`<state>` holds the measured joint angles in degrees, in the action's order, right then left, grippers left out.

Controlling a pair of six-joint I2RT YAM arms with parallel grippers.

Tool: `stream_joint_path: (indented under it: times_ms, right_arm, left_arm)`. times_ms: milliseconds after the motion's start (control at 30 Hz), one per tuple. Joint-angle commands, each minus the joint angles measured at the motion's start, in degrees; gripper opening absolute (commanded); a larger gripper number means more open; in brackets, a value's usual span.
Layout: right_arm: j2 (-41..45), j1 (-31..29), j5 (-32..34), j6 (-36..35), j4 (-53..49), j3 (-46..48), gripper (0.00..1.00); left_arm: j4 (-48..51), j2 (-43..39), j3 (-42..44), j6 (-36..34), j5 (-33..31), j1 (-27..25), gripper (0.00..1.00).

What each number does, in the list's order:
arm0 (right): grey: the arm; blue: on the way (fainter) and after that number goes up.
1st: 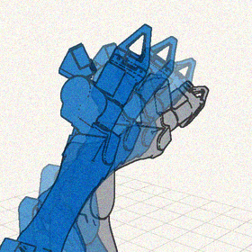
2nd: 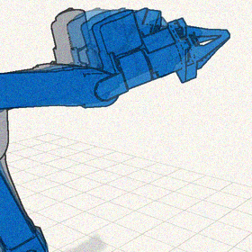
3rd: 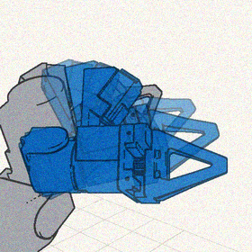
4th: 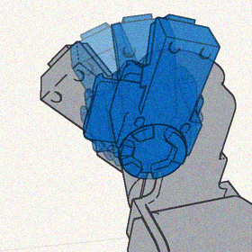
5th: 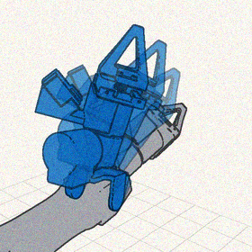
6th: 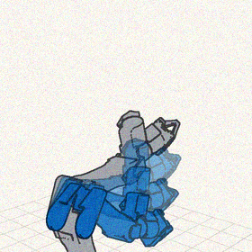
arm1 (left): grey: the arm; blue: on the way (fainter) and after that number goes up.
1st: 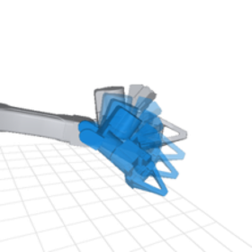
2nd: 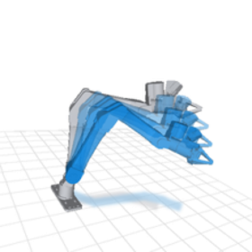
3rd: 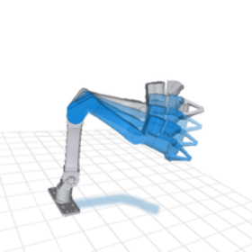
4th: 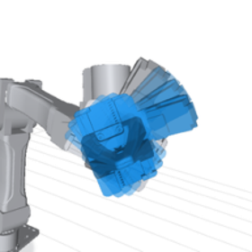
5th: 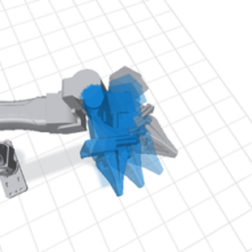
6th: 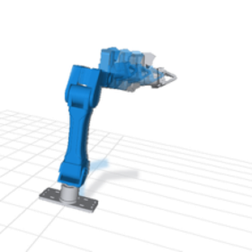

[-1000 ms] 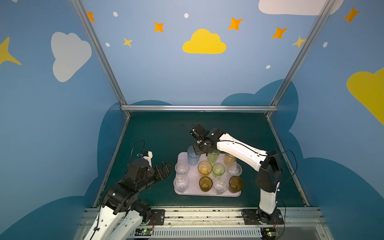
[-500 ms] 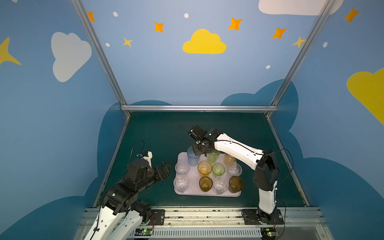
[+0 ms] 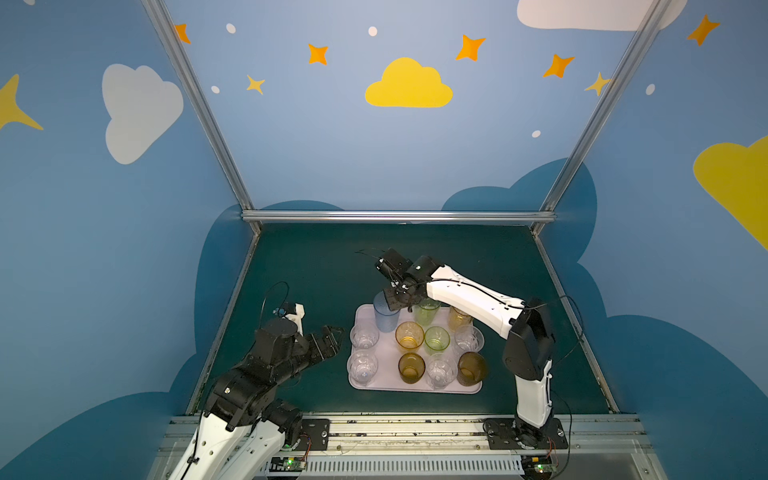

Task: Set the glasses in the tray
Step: 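Lower the frosted blue glass onto the tray's far corner with the right gripper, then open the right gripper and raise it off the frosted blue glass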

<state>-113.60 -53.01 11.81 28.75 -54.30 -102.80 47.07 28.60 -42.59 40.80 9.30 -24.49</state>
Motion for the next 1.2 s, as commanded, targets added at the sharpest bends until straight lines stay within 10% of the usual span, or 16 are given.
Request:
stream_joint_path:
  times_ms: [0,333,1167]
  right_arm:
    - [-2.4,-0.8,-0.3,1.0,-1.6,-0.5,0.12]
    - [0.3,-0.9,1.9,1.3,-1.1,-0.7,0.63]
    - [12.9,-0.7,8.4,-1.8,-1.5,-3.8,0.82]
  left_arm:
    - [0.6,-0.6,0.4,-0.2,-1.0,0.1,1.0]
    - [0.4,-0.4,0.4,-0.3,-0.9,0.1,1.0]
    - [-0.9,1.3,-0.1,-0.4,-1.4,0.1,1.0]
